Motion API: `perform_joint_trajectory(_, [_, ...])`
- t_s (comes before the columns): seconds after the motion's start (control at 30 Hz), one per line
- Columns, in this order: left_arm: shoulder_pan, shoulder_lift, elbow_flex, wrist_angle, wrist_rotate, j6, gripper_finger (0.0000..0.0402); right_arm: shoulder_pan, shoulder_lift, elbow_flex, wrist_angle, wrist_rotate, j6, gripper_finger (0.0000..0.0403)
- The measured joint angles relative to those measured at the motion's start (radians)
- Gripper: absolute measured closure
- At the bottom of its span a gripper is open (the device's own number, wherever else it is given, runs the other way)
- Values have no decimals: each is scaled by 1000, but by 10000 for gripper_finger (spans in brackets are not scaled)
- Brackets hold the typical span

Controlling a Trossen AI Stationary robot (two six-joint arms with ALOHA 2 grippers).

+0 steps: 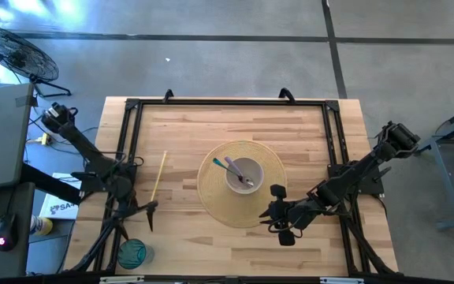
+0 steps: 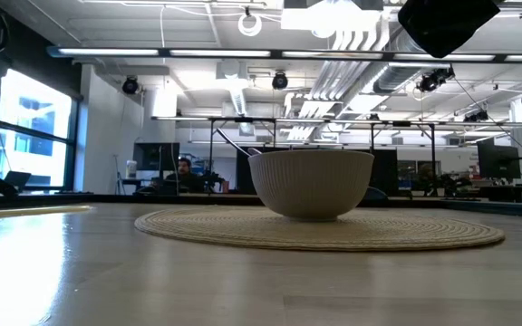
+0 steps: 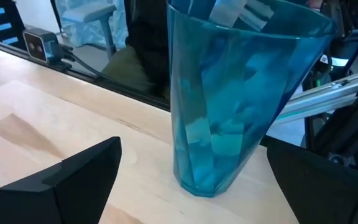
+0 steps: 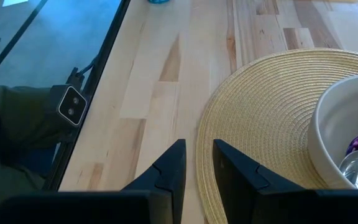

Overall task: Pick & Place Utensil
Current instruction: Put the green cup to the top right of the white bowl on the table placemat

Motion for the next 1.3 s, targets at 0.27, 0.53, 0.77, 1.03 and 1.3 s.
perform_joint_trajectory(0.27, [1,170,0,153,48,-3,2,0,0,0,0,0,0,330])
perform_joint_trajectory(0.53, [2,342,13,293,87,-21,2,0,0,0,0,0,0,329])
perform_joint_trajectory(0.77, [3,406,64,290,105,-22,2,0,0,0,0,0,0,329])
perform_joint_trajectory(1.03, [63,414,68,307,113,-49,1,0,0,0,1,0,0,329])
perform_joint_trajectory(1.3, [94,414,68,296,179,-38,1,0,0,0,4,0,0,329])
